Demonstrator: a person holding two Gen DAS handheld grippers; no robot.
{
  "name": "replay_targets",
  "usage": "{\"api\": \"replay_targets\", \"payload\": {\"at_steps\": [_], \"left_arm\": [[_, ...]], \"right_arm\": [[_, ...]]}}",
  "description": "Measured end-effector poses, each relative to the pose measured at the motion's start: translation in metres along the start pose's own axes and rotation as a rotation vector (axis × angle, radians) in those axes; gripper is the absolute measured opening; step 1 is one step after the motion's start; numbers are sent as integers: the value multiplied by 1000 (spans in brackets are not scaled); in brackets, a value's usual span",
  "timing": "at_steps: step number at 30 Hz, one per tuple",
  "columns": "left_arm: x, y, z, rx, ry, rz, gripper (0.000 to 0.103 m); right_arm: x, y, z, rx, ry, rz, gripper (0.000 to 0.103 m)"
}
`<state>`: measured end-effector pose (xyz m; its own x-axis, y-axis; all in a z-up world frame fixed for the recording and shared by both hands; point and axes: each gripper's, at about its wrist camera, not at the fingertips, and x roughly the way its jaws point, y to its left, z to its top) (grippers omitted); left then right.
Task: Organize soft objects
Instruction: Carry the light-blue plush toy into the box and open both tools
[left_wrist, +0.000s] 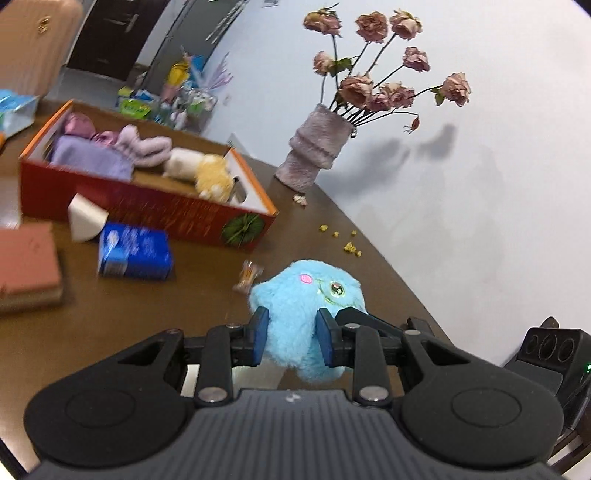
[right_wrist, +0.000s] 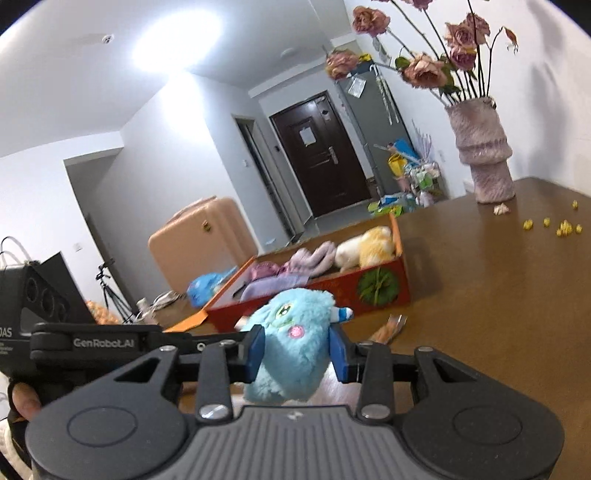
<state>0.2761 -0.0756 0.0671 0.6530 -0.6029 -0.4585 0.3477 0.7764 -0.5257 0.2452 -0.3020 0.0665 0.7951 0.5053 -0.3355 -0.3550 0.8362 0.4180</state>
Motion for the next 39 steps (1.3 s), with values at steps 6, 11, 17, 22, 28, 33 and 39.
{"api": "replay_targets", "payload": {"at_steps": [6,11,17,22,28,33,39], "left_arm": [[-9,-2,6,16,-39,6,28],[16,3,52,48,-69,-10,28],[75,30,121,27,-47,-15,28],[139,71,152,-43,28,27,28],[187,108,152,-79,117,61,28],[198,116,148,-77,148,93,29],[169,100,156,-16,102,116,31]], "right_arm": [[0,7,2,-11,-18,6,35],[22,4,35,-58,-41,-6,34],[94,-27,100,-34,4,-15,34],[167,-58,129,8,118,-58,33],[226,-73,124,-27,265,-157,37],[230,-63,118,-102,279,-212,44],[213,-54,135,-133,238,-224,44]]}}
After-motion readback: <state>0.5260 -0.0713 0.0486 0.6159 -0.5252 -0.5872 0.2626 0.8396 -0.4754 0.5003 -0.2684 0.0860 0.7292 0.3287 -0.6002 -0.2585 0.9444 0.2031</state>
